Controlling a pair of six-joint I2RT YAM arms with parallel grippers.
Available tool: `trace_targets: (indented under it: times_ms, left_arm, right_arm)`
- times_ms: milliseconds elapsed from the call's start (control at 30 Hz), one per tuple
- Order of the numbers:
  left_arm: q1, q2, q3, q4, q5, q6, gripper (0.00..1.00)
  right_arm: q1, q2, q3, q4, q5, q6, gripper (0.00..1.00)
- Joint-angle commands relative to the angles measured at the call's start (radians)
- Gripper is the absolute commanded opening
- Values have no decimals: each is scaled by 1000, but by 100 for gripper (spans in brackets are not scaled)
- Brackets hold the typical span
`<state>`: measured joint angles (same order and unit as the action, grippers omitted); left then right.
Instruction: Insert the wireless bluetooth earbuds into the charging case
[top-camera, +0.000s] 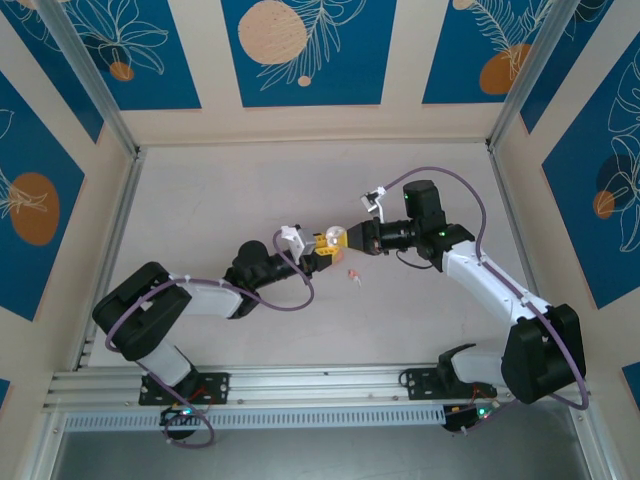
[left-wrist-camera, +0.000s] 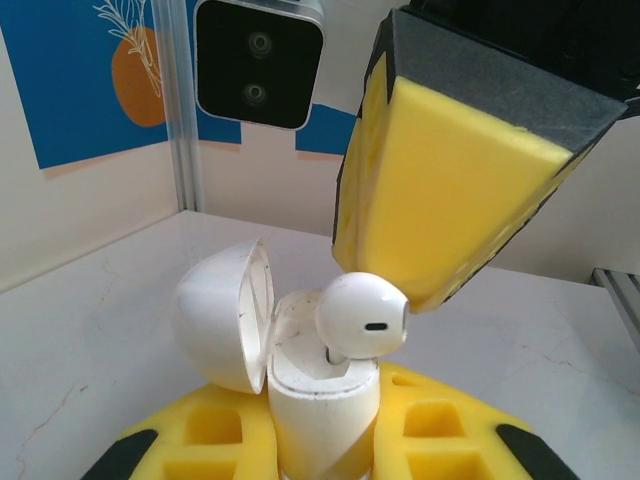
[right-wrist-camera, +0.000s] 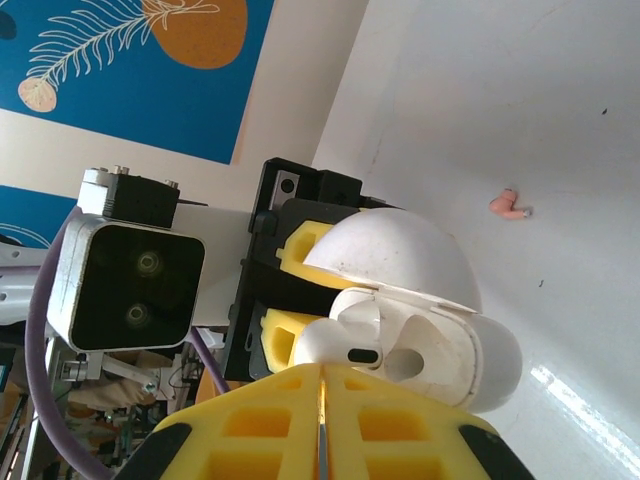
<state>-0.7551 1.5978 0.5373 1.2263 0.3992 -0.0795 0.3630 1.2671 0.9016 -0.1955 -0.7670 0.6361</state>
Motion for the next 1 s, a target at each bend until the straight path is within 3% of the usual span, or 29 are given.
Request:
trace_targets:
  times_ms: [0,300,467,733,967]
  left_arm:
    - [-3,-32,-7,35,1,-9,12]
    - [-2,-35,-7,27,5,-4,12]
    - [-2,-39,-15,21,3,4,12]
    - [0,-86,-101,-2,-72,6,12]
    - [0,-205,-180,-145,-129,33,12]
  right_arm:
    - [9,12,37,-16,-14,-6,10]
    - [16,-2,48,-25,3,-17,11]
    - [5,-40,70,-98,36,-65,17]
    - [-25,-66,175,-460,206,-260,27]
    - [-27,-19,221,-686,381,-358,32]
